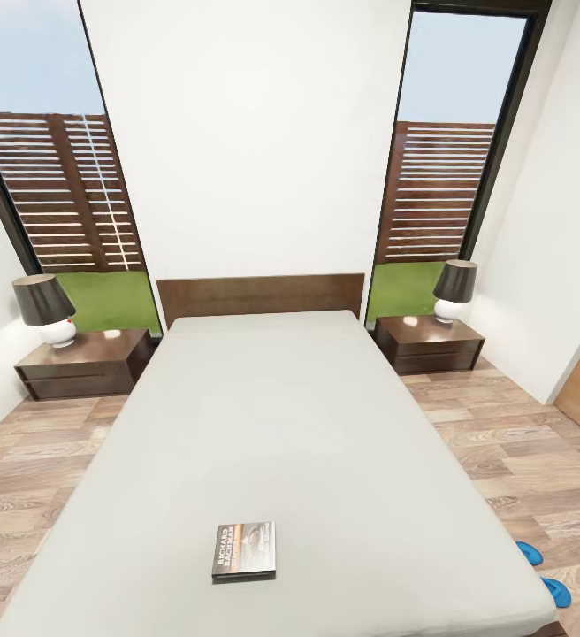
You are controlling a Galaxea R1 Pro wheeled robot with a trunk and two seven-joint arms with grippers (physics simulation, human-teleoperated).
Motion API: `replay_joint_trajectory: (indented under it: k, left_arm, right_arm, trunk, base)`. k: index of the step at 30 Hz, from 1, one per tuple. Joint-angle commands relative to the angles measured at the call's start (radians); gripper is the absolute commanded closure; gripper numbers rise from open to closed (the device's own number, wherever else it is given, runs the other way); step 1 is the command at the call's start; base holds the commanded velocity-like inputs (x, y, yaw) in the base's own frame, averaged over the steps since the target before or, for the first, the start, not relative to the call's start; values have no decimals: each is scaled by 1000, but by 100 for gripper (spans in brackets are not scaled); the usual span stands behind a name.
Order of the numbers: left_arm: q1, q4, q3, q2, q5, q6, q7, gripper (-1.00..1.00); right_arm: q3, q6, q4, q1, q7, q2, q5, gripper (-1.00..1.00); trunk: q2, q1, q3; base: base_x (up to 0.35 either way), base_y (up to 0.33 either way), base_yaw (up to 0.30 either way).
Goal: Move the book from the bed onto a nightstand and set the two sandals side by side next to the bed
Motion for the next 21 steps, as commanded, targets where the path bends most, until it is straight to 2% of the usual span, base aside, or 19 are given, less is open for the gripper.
replay_joint_trajectory:
  k: [1,21]
  left_arm:
    - [-1,0,7,0,-11,-2,5,-100]
    - [-1,0,7,0,-11,-2,5,-100]
  right_arm:
    - [-8,-6,3,-2,2,0,10,-100]
    - [-8,-6,3,-2,2,0,10,-100]
  trunk:
    - [-2,1,-2]
    - [-2,1,-2]
  base:
    - [0,0,0]
    - [0,0,0]
